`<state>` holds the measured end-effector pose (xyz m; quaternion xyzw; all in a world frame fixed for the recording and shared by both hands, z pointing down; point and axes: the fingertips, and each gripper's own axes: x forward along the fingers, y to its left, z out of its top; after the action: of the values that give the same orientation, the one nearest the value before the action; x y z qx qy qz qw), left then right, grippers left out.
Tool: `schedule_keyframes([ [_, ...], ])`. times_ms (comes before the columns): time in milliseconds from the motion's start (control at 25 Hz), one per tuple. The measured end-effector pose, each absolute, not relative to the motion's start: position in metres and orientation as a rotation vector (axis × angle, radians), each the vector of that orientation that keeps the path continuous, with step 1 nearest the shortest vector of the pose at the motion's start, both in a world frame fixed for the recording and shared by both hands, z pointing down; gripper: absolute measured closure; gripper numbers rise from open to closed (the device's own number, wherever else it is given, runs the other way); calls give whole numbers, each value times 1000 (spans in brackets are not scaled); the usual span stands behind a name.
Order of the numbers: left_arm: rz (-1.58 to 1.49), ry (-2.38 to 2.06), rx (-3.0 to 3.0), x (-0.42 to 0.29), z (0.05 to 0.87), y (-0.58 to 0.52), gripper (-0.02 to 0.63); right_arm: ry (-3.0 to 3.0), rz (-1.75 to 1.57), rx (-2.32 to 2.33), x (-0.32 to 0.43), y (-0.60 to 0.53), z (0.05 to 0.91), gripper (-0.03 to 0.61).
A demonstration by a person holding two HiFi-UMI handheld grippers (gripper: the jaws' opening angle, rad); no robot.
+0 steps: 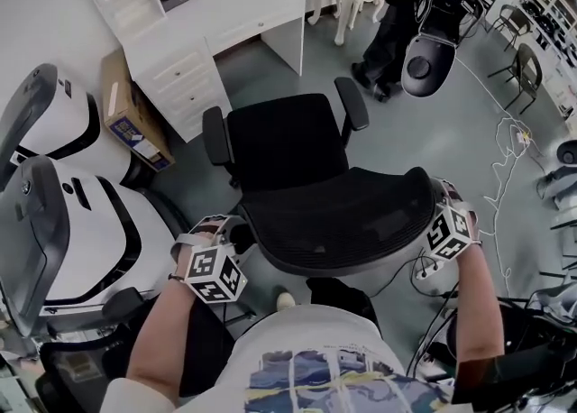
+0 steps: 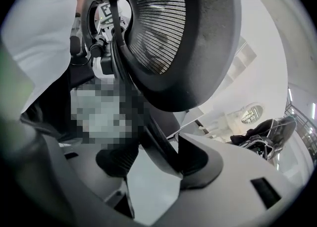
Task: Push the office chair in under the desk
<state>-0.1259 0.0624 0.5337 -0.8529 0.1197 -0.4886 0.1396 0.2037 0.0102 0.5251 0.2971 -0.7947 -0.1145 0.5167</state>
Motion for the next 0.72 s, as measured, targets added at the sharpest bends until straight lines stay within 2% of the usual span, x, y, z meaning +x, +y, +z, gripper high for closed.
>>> schedule_keyframes([
  [720,-1503,426,-2493,-72,540,-52,489,-1976,-367,631,248,-137,524,313],
])
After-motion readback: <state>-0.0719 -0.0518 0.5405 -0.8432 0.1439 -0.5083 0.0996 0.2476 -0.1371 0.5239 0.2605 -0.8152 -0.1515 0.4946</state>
